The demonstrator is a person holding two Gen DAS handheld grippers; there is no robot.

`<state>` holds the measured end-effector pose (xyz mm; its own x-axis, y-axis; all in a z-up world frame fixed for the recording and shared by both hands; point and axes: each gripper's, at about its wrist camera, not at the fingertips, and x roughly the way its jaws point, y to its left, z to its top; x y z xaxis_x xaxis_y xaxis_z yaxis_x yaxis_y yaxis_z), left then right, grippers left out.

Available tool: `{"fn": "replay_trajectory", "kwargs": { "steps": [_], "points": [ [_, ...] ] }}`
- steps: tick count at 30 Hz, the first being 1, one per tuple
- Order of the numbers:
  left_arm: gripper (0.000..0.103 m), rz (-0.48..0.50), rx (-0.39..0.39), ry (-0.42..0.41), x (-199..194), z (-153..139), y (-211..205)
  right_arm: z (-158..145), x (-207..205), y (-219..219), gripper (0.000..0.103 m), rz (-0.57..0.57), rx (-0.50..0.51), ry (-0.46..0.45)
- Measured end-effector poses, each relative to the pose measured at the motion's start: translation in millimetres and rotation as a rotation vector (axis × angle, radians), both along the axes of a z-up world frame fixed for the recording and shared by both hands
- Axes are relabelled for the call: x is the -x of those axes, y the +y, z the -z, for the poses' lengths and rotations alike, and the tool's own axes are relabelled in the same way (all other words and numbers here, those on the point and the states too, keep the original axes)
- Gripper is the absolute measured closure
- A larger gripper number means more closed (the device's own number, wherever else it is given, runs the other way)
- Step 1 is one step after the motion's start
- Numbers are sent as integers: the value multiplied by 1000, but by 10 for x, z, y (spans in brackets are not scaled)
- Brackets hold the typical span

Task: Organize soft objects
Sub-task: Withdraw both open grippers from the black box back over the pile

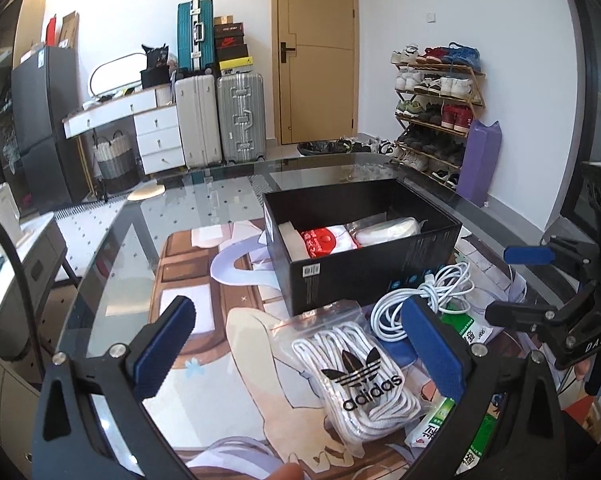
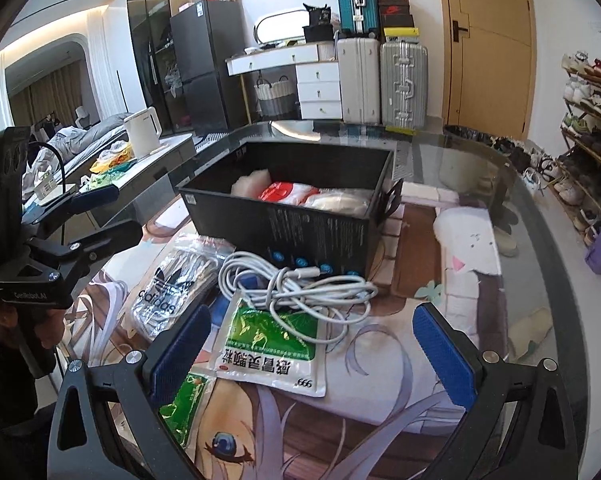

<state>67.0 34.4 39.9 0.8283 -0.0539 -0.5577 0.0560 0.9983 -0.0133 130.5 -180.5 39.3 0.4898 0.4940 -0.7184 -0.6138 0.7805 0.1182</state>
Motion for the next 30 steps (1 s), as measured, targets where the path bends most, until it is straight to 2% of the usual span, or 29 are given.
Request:
{"fn": "replay_trajectory", "kwargs": {
  "steps": [6,11,19,30],
  "points": [
    [0,-5,0,13,16,69,27,102,15,116,1,-28,32,30],
    [0,2,30,49,-7,156,40,256,9,233,0,-41,61,77],
    [0,-6,15,57,-27,201,39,420,-43,404,1,-36,73,118],
    [0,33,16,93,-35,257,35,543,-29,627,1,-32,153,117]
  ]
}}
